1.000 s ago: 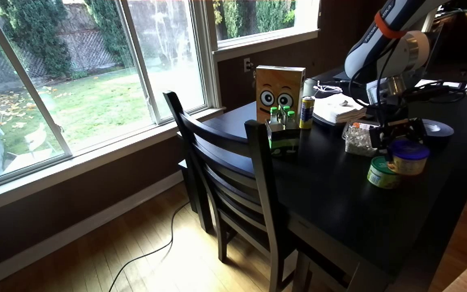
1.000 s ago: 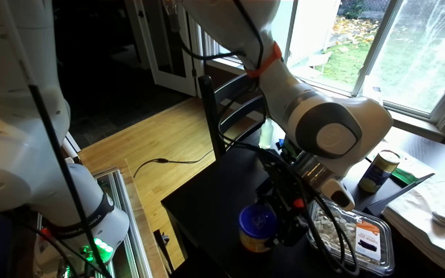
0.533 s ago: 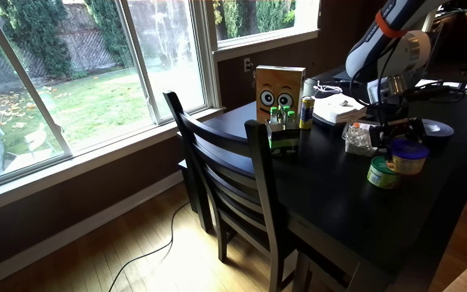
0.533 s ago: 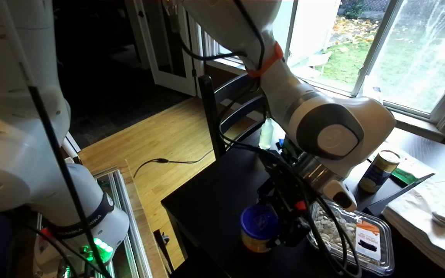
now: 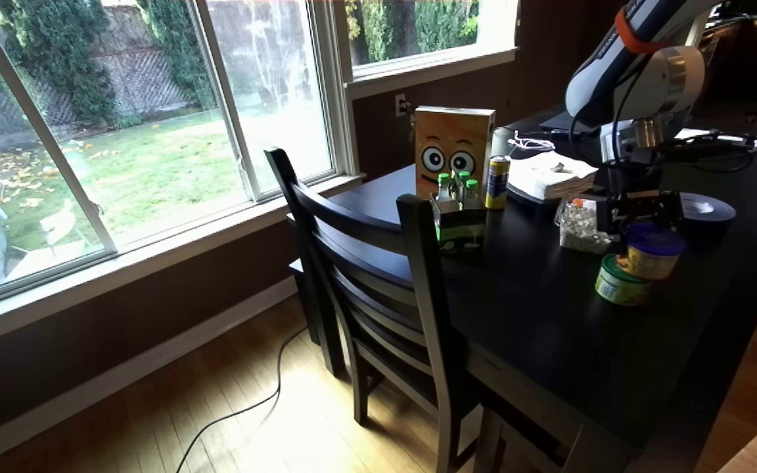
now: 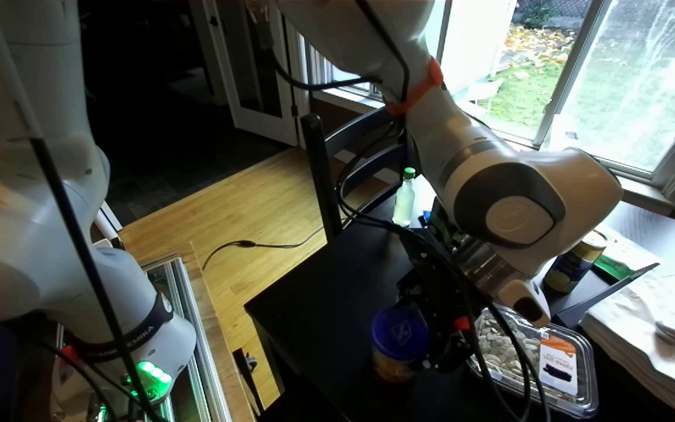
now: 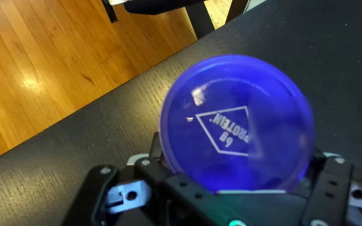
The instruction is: Put the can with the blue lid on the other and move the bottle case to the left
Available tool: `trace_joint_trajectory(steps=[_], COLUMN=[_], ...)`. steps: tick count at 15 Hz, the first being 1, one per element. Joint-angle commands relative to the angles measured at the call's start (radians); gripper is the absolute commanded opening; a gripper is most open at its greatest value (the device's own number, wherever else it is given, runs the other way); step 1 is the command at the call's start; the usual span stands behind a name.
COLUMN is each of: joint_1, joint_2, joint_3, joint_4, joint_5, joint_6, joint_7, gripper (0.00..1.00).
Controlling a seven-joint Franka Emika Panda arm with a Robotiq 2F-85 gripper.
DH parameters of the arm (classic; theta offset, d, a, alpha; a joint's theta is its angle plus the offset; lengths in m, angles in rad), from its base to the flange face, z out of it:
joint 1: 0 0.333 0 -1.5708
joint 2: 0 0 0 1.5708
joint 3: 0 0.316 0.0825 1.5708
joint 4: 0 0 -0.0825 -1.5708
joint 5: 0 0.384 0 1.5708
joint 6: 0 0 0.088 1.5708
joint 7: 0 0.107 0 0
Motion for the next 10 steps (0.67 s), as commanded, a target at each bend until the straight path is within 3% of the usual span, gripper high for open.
trace_joint_trajectory(steps=[1,10], joint_1=[-0.028,-0.029], joint_2=[-0.011,0.006], joint_3=[0.024,0.031], joint_4=[0.024,0.049], joint_5=[0.061,0.071], joint_6=[-0.020,-0.054], joint_7=[-0.047,-0.077], gripper=[0.68,0.68])
